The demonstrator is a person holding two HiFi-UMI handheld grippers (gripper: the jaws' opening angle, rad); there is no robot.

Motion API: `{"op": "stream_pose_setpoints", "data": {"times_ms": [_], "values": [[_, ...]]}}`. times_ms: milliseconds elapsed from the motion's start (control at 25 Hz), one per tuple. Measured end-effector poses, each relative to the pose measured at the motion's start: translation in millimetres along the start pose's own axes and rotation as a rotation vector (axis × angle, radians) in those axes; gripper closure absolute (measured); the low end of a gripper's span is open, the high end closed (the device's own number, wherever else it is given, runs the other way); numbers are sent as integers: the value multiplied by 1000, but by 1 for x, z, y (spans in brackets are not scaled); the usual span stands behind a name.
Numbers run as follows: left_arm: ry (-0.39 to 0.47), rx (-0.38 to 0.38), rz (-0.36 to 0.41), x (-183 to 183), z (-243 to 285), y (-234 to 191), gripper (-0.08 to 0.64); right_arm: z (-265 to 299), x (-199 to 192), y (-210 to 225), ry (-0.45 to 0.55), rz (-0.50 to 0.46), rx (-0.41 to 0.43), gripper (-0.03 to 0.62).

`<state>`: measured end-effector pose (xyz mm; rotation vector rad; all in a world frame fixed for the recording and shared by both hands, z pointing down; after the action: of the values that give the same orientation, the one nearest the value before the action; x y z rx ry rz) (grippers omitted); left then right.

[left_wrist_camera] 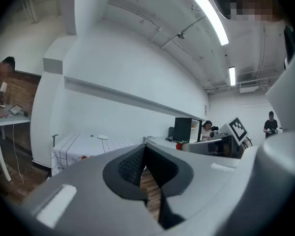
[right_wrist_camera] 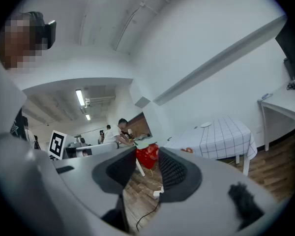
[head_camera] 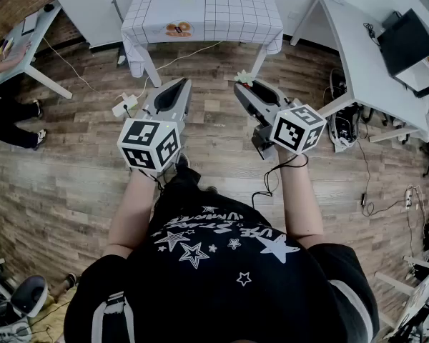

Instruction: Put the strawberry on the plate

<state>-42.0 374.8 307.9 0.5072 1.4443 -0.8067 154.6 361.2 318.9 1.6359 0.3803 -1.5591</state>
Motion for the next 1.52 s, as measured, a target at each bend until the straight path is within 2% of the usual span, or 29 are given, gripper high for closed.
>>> {"op": "stream_pose_setpoints", "data": {"times_ms": [120, 400, 920, 1280, 1520], "values": [[-6, -7, 9, -2, 4, 3, 551, -10, -7, 8, 6, 29, -21, 439], [-36, -22, -27, -15, 13, 14, 551, -27, -20, 17, 17, 96, -45, 439], [-59, -11, -52, -27, 13, 20, 551, -34, -28, 15, -20, 55, -78, 439], [-42, 24, -14, -18, 20, 12, 551, -48, -33, 38, 9, 93, -116, 439], [-37, 49, -35, -20, 13, -3, 551, -33, -32, 39, -1, 84, -130, 439]]}}
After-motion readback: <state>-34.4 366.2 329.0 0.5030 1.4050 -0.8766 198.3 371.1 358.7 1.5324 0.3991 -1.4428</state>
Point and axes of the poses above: the fingertips, and each gripper's own axes: z forward along the fingers, y to its right, x out of its top, the point moved 6 cm from there along -z, backward along the fingers, and after that the axes turned 6 degrees about -x, right-handed, at the moved point
